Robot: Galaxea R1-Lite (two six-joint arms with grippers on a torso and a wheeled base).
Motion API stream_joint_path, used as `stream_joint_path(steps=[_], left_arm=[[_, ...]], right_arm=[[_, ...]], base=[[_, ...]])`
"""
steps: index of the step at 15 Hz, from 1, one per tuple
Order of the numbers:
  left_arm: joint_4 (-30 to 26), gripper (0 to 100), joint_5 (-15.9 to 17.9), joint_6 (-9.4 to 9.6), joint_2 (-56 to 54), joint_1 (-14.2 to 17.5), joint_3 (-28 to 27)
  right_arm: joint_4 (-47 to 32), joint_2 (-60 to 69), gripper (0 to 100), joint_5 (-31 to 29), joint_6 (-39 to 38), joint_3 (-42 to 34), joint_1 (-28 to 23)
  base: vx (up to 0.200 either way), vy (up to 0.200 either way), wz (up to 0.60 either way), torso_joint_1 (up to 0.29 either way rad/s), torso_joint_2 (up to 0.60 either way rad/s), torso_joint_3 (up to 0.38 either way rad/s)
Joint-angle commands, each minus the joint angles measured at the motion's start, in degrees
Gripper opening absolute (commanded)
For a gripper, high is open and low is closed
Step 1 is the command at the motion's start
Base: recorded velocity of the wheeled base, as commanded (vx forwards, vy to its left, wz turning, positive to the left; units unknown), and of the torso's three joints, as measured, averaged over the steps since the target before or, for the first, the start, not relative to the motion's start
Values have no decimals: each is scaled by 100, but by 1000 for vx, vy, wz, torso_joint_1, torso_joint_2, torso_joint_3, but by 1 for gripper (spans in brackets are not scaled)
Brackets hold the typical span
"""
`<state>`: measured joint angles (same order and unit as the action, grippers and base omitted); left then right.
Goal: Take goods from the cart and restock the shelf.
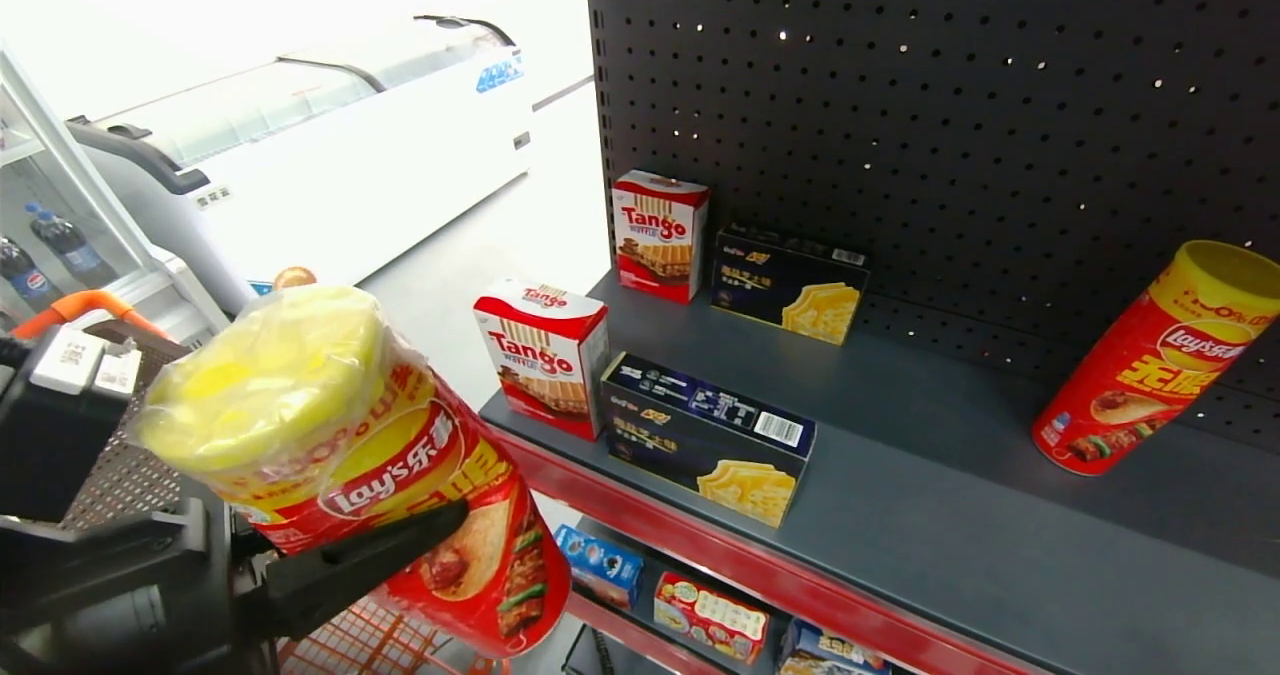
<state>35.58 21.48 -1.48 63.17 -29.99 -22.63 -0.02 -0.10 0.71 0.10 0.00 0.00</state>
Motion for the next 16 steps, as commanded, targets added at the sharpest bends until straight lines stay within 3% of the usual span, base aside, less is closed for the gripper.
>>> stream_joint_path(steps=[1, 2, 7, 10, 16], left_arm=[[10, 0, 14, -2, 20, -156, -5], [36, 0, 164, -2, 20, -323, 4], [80, 0, 788, -2, 37, -446, -172], [80, 0, 805, 7, 55, -561, -172], [80, 0, 788, -2, 81, -587, -225]], right_arm=[[2, -8, 100, 8, 8, 0, 0], [-6, -8, 100, 8, 8, 0, -9], [-6, -8, 100, 8, -1, 0, 0], [-6, -8, 100, 8, -1, 0, 0], [-6, -8, 100, 8, -1, 0, 0]], base=[[0, 0, 0, 0, 0, 0], [0, 0, 0, 0, 0, 0], [0, 0, 0, 0, 0, 0], [0, 0, 0, 0, 0, 0], [0, 0, -600, 2, 2, -1]])
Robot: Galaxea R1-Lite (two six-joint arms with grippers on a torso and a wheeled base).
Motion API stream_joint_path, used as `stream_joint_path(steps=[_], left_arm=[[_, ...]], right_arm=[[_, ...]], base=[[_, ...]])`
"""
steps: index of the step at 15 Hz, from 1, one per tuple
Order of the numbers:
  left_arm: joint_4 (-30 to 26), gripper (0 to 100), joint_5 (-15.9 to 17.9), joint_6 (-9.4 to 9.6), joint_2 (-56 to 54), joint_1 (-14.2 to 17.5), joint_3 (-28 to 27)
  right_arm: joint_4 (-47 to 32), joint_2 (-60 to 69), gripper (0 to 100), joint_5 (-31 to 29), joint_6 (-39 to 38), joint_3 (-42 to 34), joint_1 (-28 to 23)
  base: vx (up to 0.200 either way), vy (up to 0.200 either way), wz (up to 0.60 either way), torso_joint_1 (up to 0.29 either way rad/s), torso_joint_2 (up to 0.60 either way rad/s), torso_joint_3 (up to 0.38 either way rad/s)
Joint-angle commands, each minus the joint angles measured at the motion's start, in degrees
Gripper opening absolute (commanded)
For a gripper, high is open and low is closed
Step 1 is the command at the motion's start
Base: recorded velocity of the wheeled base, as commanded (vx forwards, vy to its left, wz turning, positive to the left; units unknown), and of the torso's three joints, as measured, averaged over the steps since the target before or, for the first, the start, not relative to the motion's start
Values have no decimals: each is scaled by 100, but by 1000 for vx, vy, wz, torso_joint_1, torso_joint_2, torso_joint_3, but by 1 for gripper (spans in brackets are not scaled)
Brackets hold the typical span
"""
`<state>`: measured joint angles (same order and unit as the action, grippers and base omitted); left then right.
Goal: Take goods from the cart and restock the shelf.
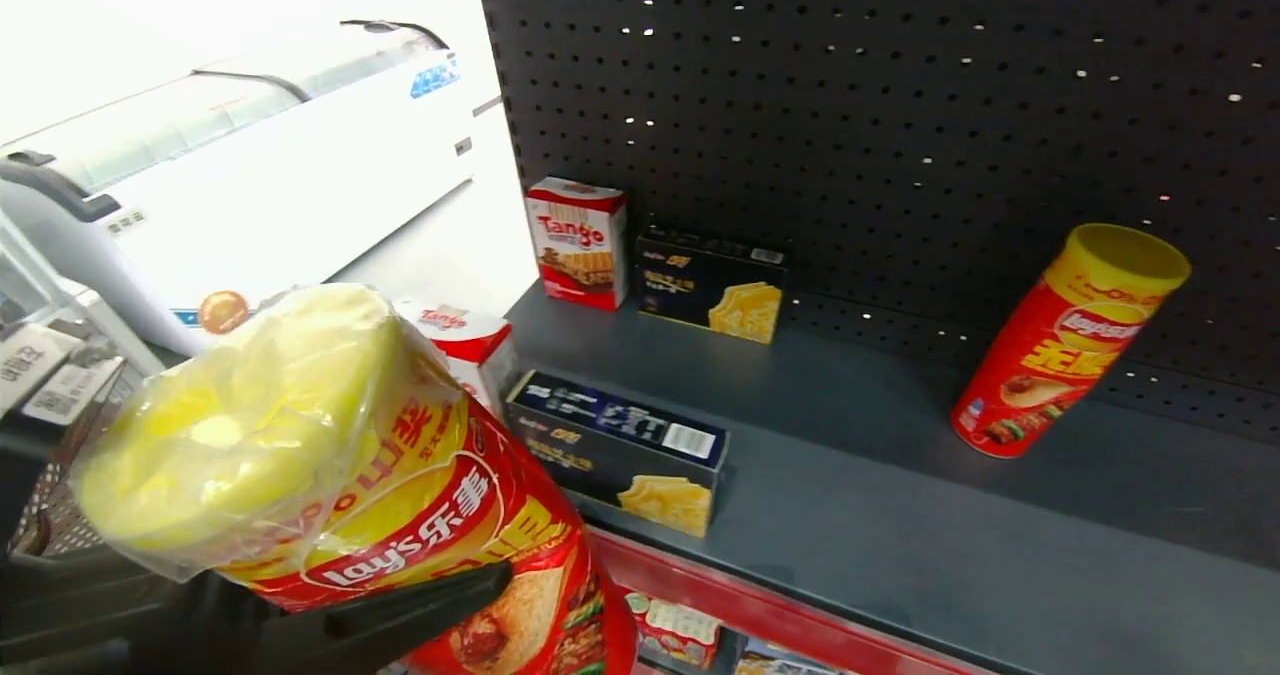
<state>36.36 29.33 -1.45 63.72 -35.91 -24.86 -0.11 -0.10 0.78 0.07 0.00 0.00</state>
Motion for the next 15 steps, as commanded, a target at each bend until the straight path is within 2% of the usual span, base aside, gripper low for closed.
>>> stream_joint_path(steps=[1, 6, 15], left_arm=[[2, 0, 2, -4, 35, 14, -2], [2, 0, 2, -4, 35, 32, -37], [2, 0, -15, -4, 18, 67, 25]], right_arm=[[2, -8, 100, 1, 1, 0, 0], [11, -8, 100, 1, 10, 0, 0], [2, -8, 100, 1, -7, 0, 0]], base=[[0, 0, -600, 12, 2, -2], [0, 0, -600, 2, -1, 1], [0, 0, 0, 0, 0, 0]])
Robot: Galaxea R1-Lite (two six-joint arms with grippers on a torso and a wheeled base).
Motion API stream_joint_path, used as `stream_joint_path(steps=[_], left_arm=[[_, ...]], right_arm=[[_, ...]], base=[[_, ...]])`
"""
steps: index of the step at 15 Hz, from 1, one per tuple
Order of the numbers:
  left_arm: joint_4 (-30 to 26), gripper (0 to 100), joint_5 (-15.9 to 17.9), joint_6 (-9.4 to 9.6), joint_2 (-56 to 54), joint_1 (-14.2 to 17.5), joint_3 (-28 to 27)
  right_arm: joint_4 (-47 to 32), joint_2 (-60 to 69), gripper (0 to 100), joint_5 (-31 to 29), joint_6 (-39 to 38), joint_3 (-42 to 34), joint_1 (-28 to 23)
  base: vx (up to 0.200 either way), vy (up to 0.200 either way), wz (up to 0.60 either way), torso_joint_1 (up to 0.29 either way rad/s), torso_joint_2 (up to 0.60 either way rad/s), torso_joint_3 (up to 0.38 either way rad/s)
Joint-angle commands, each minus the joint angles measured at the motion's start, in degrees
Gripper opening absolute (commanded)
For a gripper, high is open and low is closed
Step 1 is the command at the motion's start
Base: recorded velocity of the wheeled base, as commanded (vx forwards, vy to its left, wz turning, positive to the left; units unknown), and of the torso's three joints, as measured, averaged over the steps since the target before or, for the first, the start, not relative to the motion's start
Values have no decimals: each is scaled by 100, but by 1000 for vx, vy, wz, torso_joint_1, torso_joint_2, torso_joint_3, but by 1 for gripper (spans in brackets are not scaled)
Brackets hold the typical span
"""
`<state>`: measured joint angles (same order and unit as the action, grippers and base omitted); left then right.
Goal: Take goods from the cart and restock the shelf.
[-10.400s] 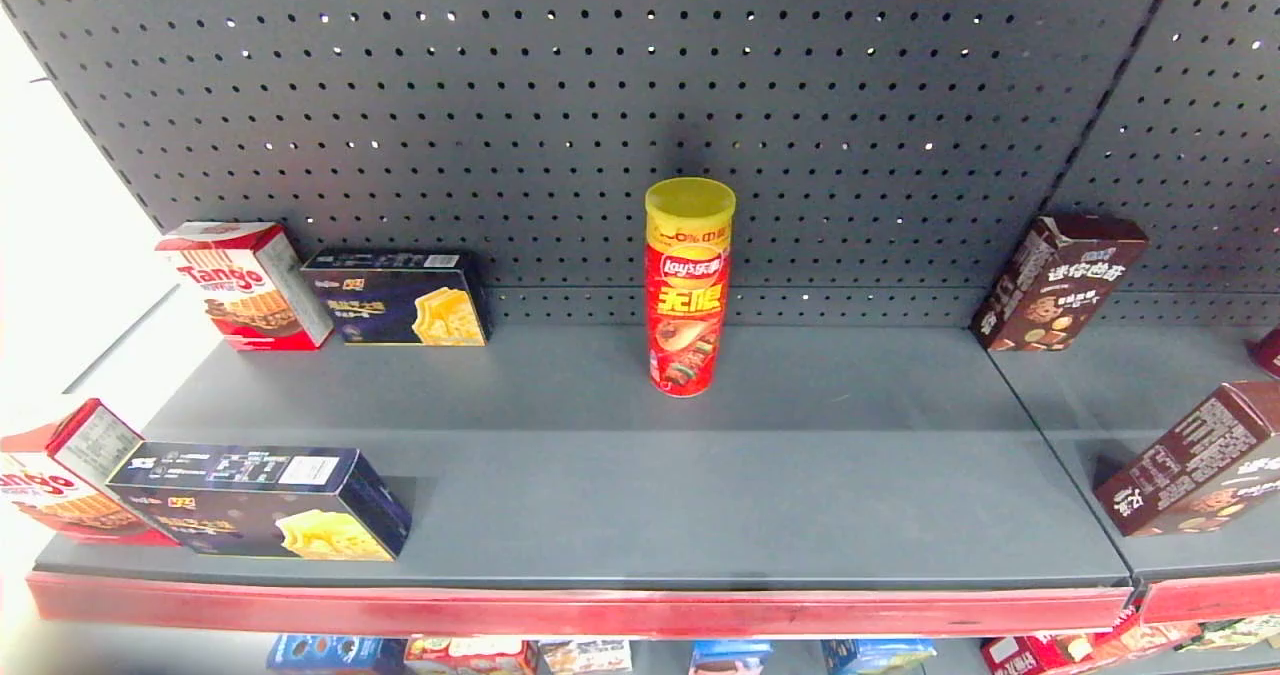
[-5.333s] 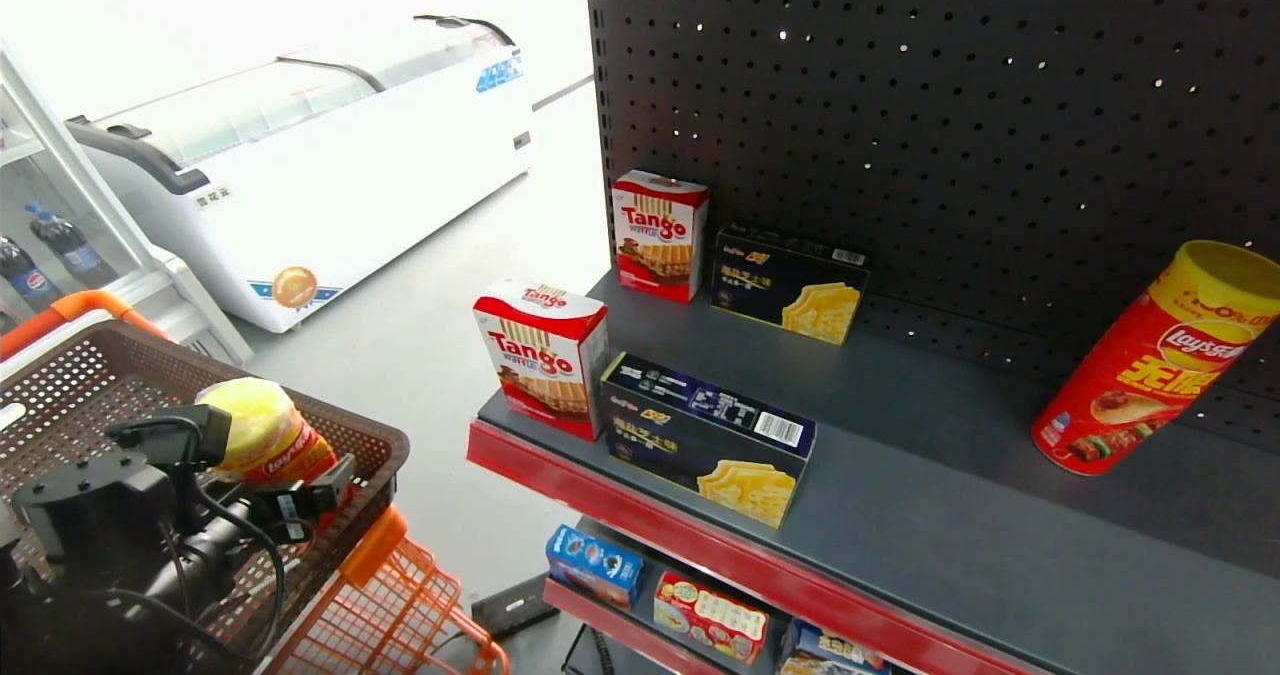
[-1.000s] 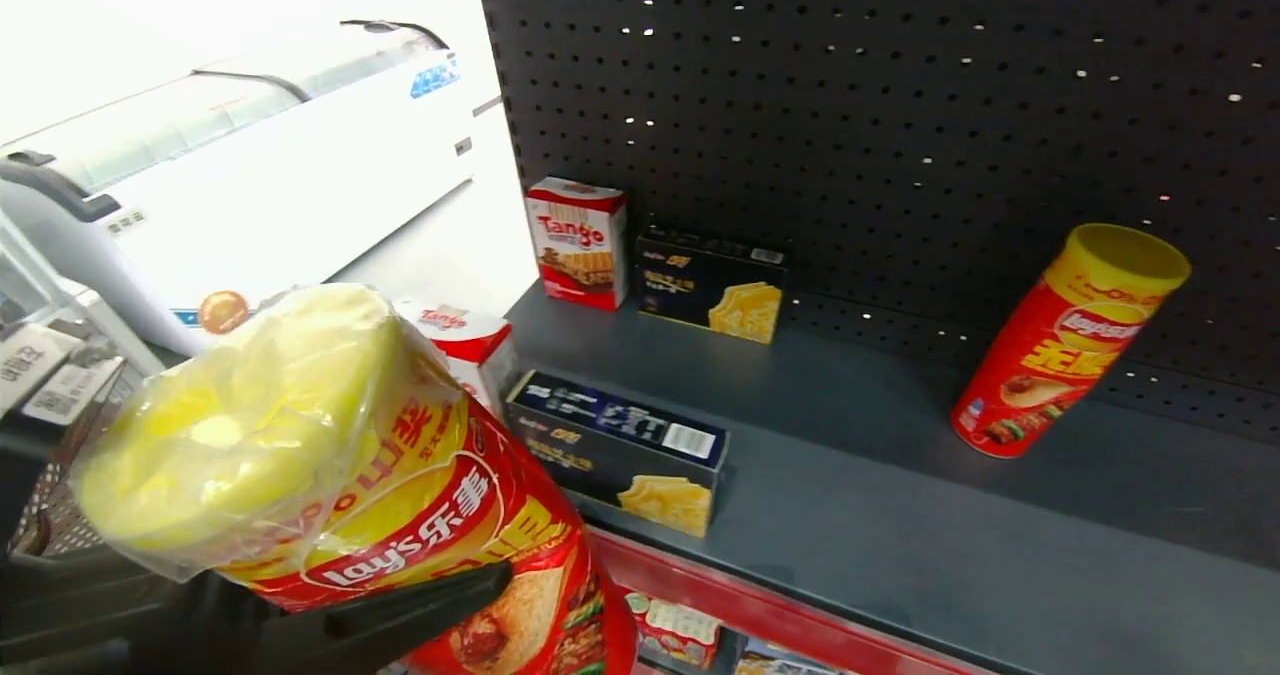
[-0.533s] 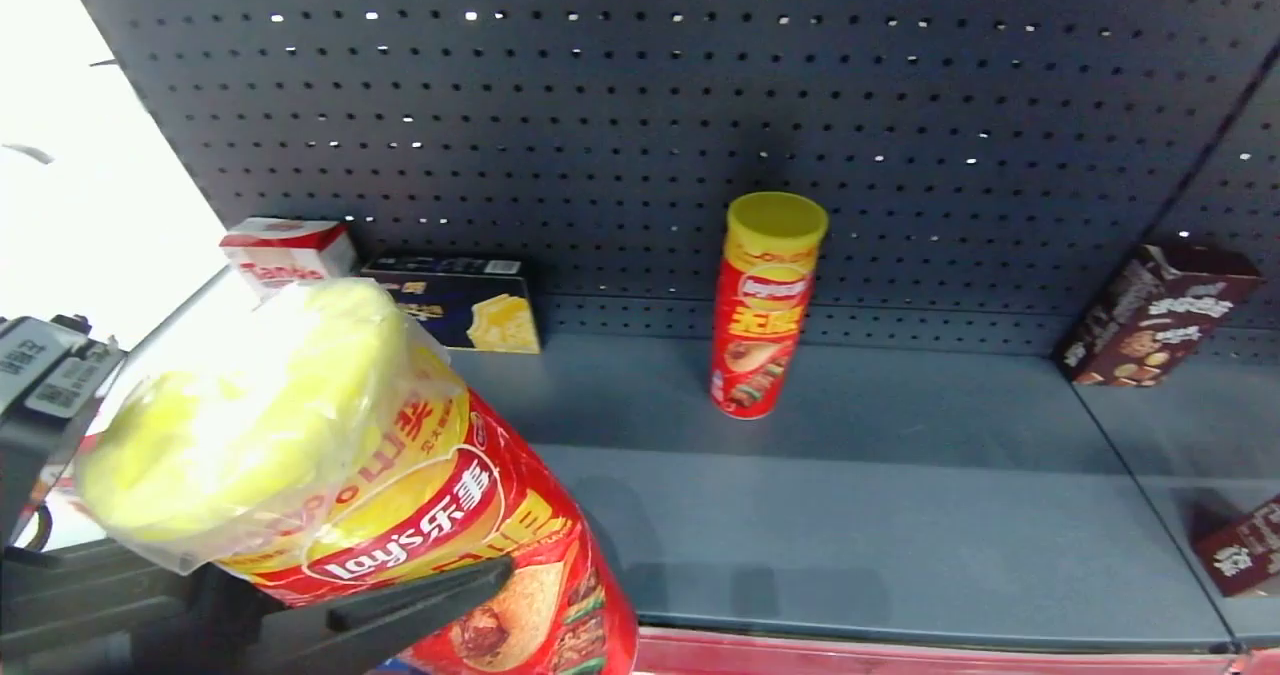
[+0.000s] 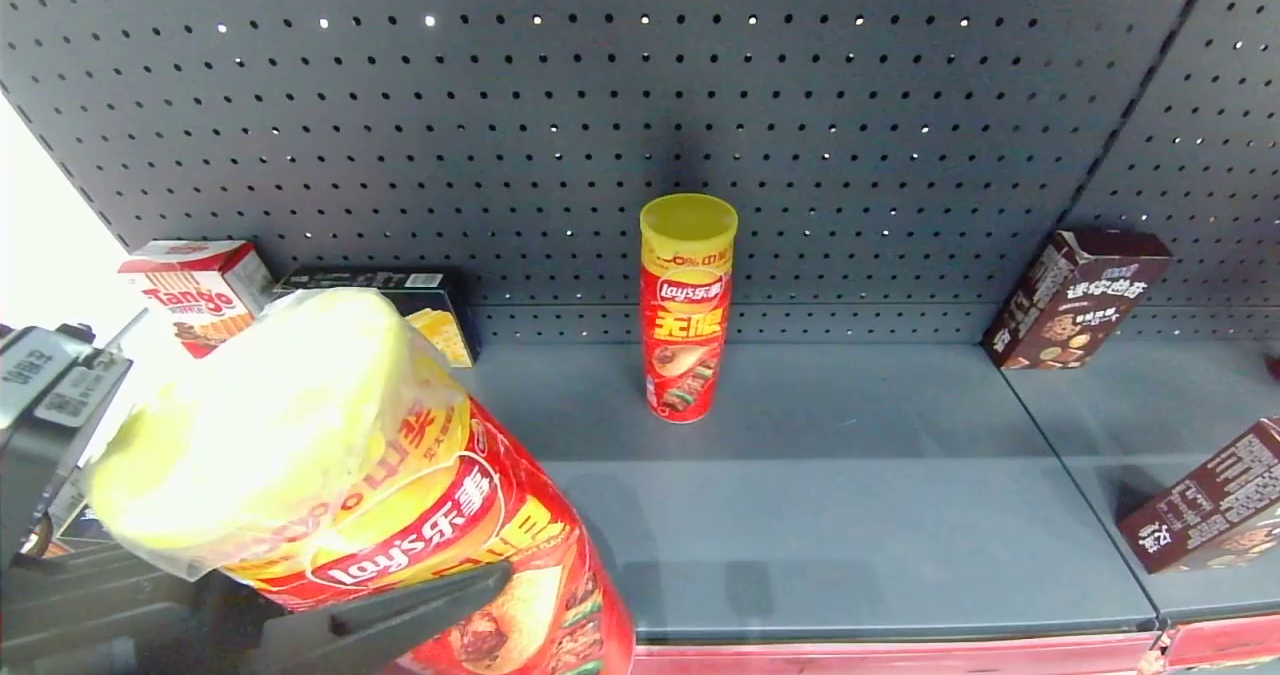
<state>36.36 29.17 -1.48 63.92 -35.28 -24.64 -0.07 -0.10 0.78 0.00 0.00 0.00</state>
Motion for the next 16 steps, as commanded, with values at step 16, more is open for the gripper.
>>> stream_joint_path(steps=[16], left_arm=[[29, 0, 18, -19, -116, 795, 135]], right_arm=[[-1, -474, 100, 256, -44, 519, 202]], base=[[0, 0, 0, 0, 0, 0]])
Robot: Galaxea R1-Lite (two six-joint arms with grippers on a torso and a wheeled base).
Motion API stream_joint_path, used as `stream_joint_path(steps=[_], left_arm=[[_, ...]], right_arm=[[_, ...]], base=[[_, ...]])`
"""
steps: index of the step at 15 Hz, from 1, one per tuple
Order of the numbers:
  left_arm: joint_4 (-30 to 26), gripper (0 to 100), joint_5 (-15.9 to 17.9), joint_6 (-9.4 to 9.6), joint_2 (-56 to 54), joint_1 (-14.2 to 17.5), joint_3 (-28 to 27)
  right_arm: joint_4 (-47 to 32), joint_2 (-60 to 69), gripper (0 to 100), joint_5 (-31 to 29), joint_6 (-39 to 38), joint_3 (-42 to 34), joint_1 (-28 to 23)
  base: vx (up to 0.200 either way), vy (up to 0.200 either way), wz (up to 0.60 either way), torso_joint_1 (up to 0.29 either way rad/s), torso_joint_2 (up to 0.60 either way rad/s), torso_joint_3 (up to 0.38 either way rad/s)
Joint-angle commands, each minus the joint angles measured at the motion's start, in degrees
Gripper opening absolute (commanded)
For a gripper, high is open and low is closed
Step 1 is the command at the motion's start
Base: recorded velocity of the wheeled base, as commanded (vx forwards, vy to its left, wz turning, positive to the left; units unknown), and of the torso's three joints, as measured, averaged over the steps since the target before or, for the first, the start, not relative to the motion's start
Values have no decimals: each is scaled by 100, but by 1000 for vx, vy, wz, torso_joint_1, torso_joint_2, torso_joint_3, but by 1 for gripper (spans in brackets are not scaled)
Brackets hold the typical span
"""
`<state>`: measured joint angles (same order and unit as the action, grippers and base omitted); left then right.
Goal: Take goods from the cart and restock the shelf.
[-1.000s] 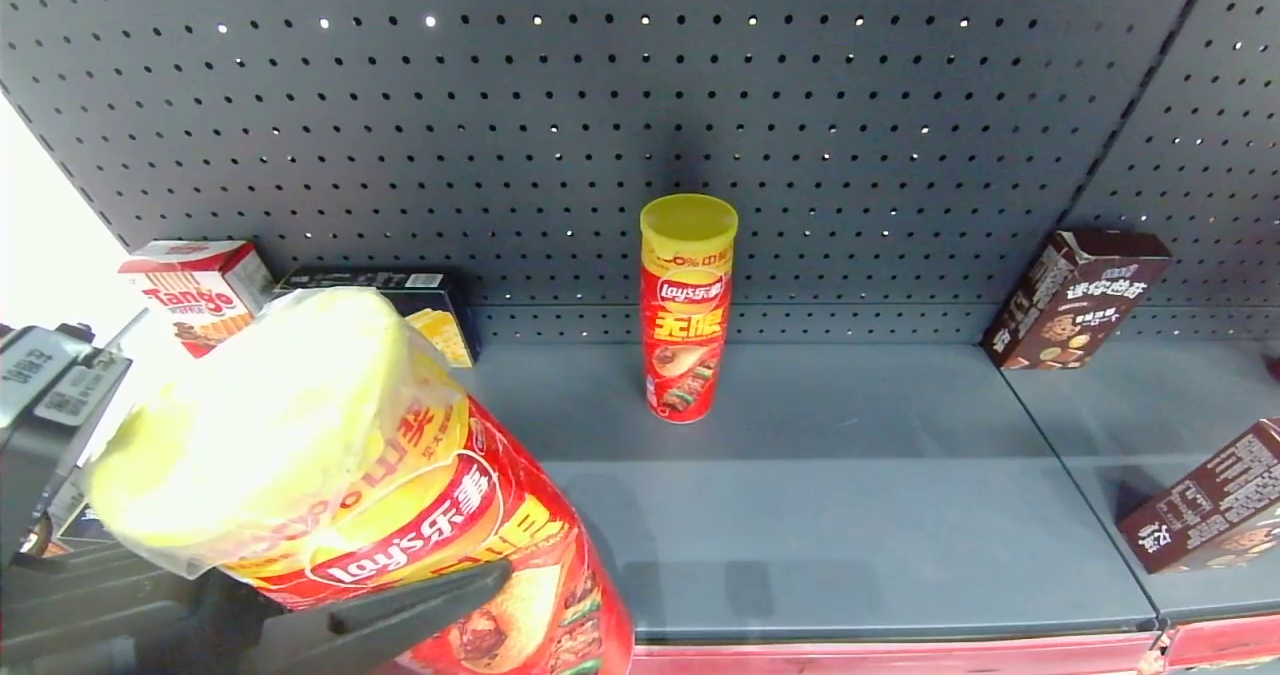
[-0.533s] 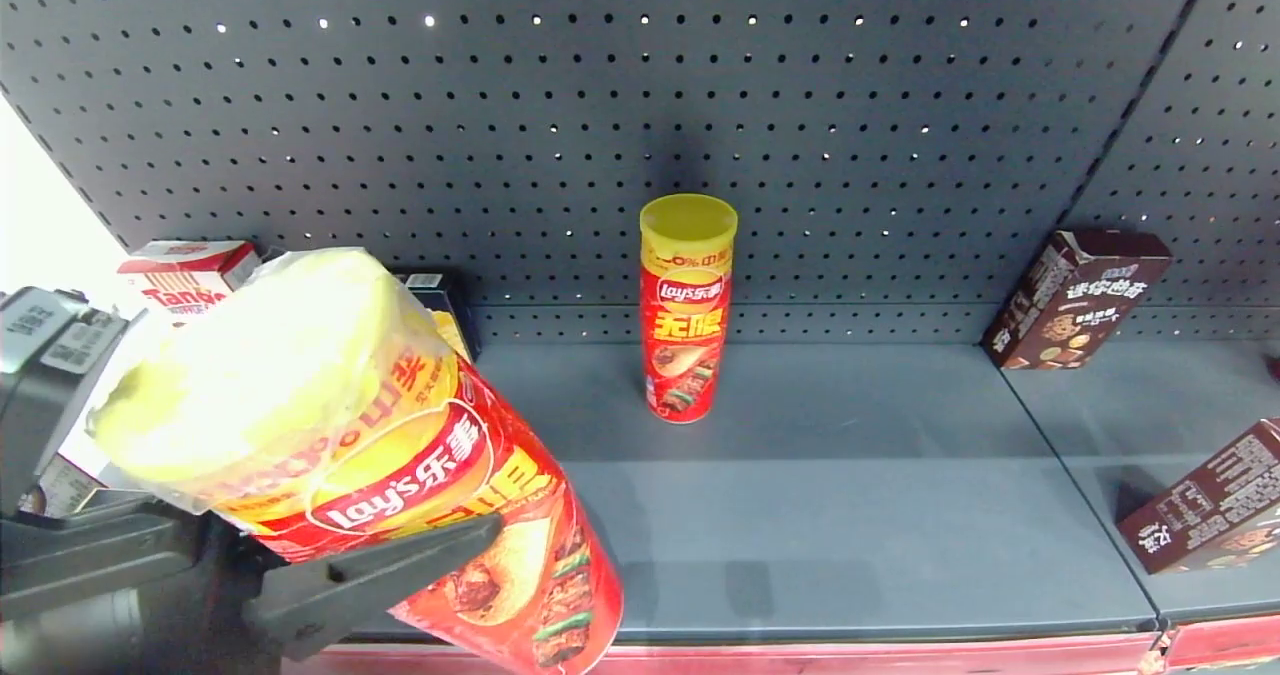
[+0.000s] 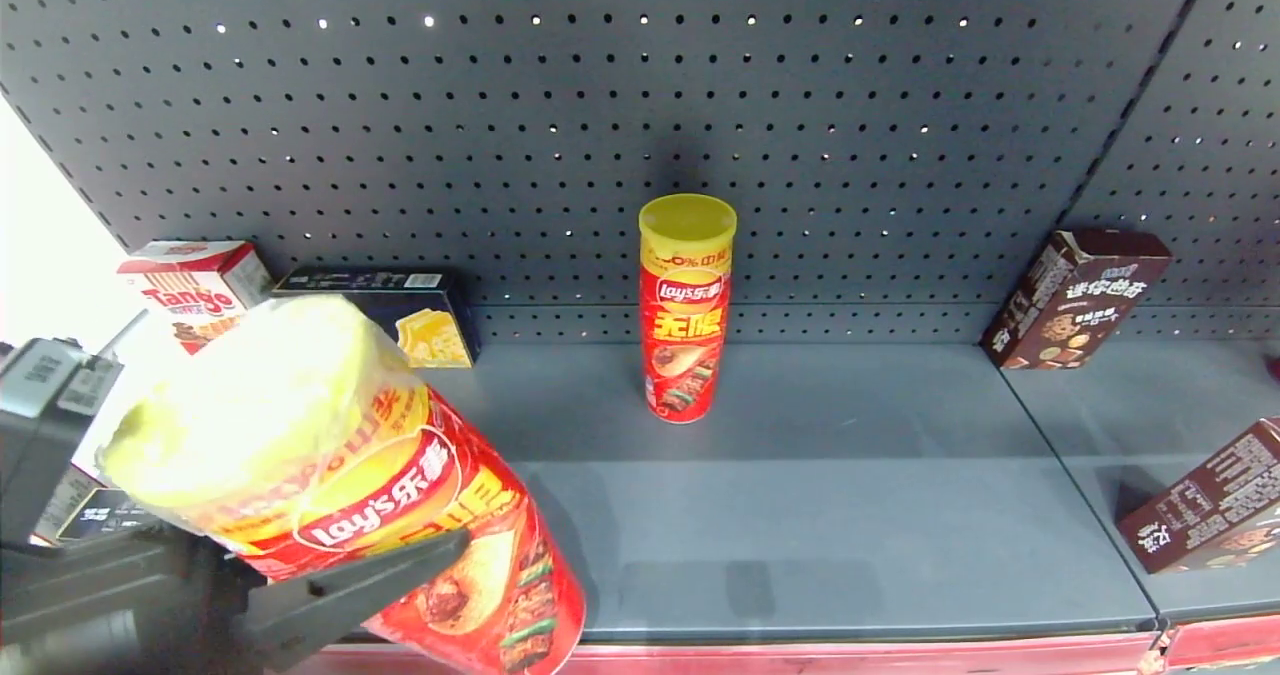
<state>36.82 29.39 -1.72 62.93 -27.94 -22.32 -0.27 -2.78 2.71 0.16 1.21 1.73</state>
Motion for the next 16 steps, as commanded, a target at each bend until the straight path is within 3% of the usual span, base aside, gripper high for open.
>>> stream_joint_path(steps=[1, 4, 6, 9, 12, 14, 16], left_arm=[[19, 0, -4, -101, 220, 69, -361], [27, 0, -4, -171, 308, 69, -431], [27, 0, -4, -180, 308, 78, -413], [36, 0, -4, -180, 317, 78, -422], [63, 0, -4, -180, 281, 78, -378], [63, 0, -4, -180, 281, 113, -387], [63, 0, -4, -180, 281, 149, -378]], right_arm=[[-8, -1673, 100, 169, -411, 1681, 126], [-8, -2227, 100, 327, -306, 1997, 583], [53, -3185, 100, 424, 46, 2683, 890], [141, -4266, 100, 679, 195, 3465, 1664], [176, -5233, 100, 529, 195, 3922, 2402], [396, -5778, 100, 547, 195, 4142, 2534], [958, -6279, 100, 995, 195, 4204, 2622]], base=[[0, 0, 0, 0, 0, 0], [0, 0, 0, 0, 0, 0], [0, 0, 0, 0, 0, 0], [0, 0, 0, 0, 0, 0], [0, 0, 0, 0, 0, 0], [0, 0, 0, 0, 0, 0], [0, 0, 0, 0, 0, 0]])
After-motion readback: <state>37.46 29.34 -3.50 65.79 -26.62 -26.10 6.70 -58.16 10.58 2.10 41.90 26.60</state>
